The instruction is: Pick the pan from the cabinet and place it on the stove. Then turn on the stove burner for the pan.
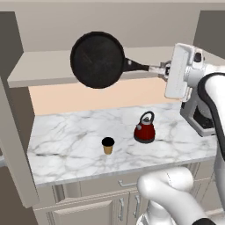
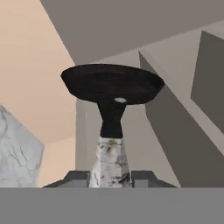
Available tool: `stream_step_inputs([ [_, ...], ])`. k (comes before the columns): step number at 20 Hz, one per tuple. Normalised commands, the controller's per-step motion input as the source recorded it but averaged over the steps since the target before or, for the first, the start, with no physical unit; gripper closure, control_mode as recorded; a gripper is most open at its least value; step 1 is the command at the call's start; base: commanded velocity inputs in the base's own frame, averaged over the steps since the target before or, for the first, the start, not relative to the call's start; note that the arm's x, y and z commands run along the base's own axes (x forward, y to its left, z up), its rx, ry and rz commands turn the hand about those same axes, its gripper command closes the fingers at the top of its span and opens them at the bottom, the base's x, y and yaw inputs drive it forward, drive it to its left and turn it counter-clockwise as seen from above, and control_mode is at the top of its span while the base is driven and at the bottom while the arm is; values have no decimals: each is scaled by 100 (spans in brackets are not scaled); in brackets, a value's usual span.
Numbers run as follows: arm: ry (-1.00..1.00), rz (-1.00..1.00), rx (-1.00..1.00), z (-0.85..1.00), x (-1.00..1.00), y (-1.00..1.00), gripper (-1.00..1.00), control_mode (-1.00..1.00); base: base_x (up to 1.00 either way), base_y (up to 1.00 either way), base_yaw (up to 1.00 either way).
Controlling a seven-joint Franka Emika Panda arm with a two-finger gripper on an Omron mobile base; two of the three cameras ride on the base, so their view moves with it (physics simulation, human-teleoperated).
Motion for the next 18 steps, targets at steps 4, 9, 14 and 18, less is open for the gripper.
stream_step_inputs([
  [4, -6, -3, 0, 0, -85, 0, 100, -100, 0, 0, 0],
  [9, -1, -3, 0, 0, -59, 0, 100, -100, 0, 0, 0],
  [14, 0, 0, 0, 0, -9, 0, 100, -100, 0, 0, 0],
  [18, 0, 0, 0, 0, 0, 0, 100, -100, 0, 0, 0],
])
